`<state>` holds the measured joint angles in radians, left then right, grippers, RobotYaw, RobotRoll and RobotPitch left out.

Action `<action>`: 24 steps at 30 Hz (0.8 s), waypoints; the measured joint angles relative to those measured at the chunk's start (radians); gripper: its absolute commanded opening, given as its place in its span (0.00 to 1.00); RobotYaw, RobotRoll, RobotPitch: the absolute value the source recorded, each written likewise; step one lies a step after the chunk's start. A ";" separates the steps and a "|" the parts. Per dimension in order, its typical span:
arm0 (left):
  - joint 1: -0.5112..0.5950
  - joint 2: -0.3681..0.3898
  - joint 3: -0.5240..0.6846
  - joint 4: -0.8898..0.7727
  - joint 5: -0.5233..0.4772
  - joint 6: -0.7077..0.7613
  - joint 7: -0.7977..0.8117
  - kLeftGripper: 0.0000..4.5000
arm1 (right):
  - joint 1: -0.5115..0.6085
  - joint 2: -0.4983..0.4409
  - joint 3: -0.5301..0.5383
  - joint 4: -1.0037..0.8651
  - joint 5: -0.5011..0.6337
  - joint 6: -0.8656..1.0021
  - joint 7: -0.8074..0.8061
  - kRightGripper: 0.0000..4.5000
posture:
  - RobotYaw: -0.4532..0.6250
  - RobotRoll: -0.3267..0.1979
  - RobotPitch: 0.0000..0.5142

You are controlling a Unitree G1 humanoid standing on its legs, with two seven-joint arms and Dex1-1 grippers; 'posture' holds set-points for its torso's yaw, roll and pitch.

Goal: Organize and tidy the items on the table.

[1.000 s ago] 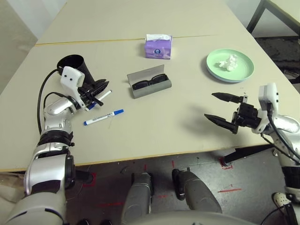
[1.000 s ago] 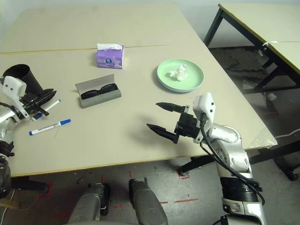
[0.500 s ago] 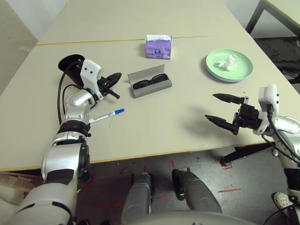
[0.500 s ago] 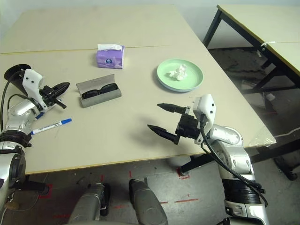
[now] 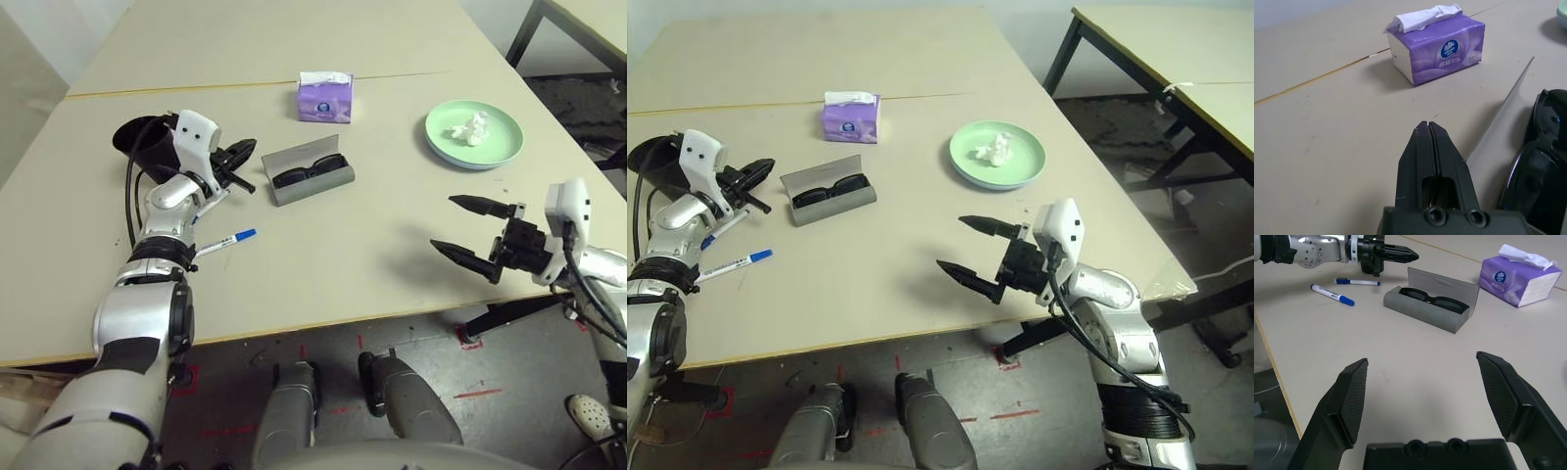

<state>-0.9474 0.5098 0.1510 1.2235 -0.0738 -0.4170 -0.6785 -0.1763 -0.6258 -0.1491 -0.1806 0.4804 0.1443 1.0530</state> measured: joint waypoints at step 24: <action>-0.023 -0.001 -0.009 0.040 0.036 0.067 -0.019 0.01 | 0.007 -0.052 -0.023 -0.083 0.039 0.053 -0.051 1.00 | 0.16 0.62 0.36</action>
<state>-0.9706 0.5085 0.1424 1.2631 -0.0381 -0.3503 -0.6980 -0.1691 -0.6777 -0.1717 -0.2635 0.5190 0.1978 1.0020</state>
